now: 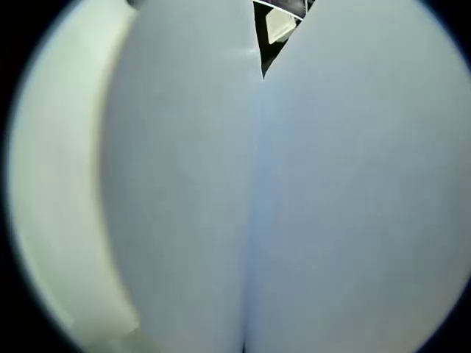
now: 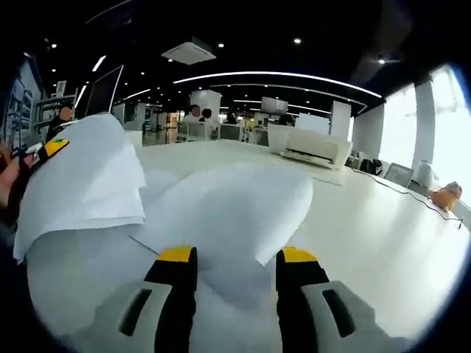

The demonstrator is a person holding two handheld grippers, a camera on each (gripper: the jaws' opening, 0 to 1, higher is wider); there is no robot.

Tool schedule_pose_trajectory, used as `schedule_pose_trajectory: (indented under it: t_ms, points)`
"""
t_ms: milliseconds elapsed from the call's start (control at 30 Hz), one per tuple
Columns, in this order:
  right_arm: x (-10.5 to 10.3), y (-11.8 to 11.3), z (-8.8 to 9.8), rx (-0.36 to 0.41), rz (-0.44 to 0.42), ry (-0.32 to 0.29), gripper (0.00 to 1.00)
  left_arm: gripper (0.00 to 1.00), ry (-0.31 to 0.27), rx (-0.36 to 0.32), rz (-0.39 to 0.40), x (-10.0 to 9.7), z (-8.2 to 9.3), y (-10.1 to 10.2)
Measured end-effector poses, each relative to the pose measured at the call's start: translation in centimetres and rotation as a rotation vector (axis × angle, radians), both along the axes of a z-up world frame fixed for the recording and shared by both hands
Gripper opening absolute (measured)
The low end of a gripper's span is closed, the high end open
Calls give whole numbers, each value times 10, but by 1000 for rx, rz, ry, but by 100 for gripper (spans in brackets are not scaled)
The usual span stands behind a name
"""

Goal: Organize the stack of printing papers by aligning and flattening the scattered papers on the table

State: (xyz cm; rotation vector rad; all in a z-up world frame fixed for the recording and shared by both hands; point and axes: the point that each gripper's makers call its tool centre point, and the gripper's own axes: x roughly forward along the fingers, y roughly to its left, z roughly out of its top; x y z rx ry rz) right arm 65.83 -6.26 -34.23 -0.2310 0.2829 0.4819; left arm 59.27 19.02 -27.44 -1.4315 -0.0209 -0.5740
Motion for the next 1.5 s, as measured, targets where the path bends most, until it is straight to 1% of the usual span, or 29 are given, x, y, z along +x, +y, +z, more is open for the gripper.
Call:
schedule_pose_trajectory:
  t_ms: [100, 567, 933, 1133, 1500]
  points:
    - [0, 1, 0, -11, 7, -8, 28, 6, -1, 0, 0, 0, 0, 0]
    - [3, 6, -5, 5, 43, 21, 15, 6, -2, -1, 1, 0, 0, 0]
    - [4, 9, -7, 3, 67, 26, 9, 6, -3, -1, 0, -1, 0, 0]
    - [3, 11, -8, 27, 76, 49, 4, 6, -3, -1, 1, -1, 0, 0]
    - [2, 12, -7, 20, 85, 46, 2, 6, -1, -2, 1, 0, 0, 0]
